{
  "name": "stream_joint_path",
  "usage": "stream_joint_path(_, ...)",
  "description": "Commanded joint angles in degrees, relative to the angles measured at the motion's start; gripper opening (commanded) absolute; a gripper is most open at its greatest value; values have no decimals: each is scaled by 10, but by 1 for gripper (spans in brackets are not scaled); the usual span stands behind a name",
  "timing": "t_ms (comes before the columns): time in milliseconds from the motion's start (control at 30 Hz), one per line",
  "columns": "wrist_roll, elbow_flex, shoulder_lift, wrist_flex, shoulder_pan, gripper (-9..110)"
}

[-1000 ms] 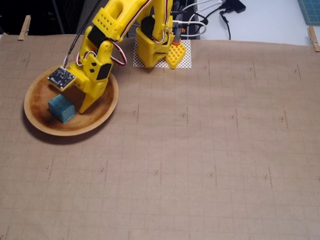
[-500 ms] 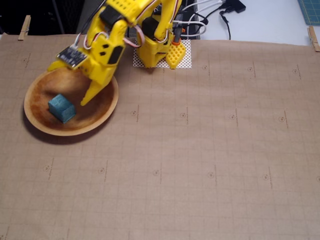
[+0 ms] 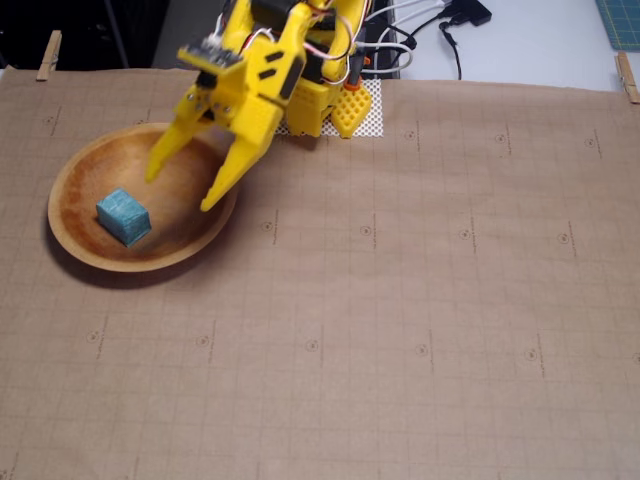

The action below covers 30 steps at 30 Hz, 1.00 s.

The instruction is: Grasp a blue block and put it in the bowl.

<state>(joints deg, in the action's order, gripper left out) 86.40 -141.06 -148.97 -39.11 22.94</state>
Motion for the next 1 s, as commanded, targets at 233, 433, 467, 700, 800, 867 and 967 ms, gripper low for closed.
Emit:
stream_joint_path(233,-3,30,-86,-1,-60,10)
stream_joint_path(433,-5,17,-92,-2,-111,7)
stream_joint_path(467,-4,7,-105,-2,-120,6)
stream_joint_path(700,4,-91,-255,-2,-163,1)
stream_joint_path(800,3,-150,-324,-2,-176,1)
stream_joint_path(867,1,-181,-355,-2,-185,1)
stream_joint_path(967,2,-226,-399,-2,-206,1)
